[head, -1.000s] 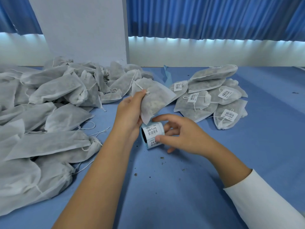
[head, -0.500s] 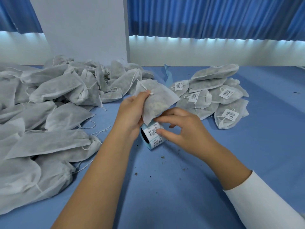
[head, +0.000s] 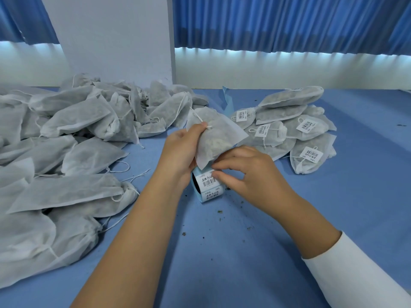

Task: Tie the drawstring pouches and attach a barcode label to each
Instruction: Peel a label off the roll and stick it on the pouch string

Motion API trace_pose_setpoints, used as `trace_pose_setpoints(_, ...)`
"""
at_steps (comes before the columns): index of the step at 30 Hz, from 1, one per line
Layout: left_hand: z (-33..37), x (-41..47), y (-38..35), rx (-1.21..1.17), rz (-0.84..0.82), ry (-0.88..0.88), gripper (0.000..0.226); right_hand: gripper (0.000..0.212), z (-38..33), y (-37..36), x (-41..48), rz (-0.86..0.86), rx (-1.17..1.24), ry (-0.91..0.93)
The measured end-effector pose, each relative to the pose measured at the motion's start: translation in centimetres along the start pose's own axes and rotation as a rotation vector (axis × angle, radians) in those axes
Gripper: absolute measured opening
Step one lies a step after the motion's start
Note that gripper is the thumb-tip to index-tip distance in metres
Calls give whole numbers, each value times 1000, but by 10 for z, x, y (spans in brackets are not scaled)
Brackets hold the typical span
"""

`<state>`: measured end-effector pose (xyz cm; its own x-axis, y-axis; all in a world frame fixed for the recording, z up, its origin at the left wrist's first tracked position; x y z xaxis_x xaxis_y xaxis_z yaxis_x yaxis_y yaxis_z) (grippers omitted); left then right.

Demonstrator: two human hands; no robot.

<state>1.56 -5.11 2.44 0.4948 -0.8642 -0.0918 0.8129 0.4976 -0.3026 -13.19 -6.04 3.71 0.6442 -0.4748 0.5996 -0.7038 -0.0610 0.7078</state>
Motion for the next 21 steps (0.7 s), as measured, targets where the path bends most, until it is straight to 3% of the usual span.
trace_pose_setpoints(6, -2, 3, 1, 68, 45, 1, 33, 7, -5, 2, 1, 12, -31, 43)
trace_pose_setpoints(15, -3, 3, 3, 109, 72, 7, 45, 4, -5, -1, 0, -123, -45, -74)
trace_pose_setpoints(21, -2, 3, 5, 142, 74, -20, 29, 3, 0, -2, -5, -269, 70, -182)
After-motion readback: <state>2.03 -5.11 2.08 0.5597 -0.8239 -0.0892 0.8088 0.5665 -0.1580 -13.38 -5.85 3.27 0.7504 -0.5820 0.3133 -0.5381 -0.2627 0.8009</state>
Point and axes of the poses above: each hand's wrist, its own x-axis towards the middle knuckle, its own y-axis out of the back of the hand, z = x × y, the point moved 5 cm from there along x, towards the middle knuckle, and after that the axes turned 1 degree about x, right-handed, at the moved point
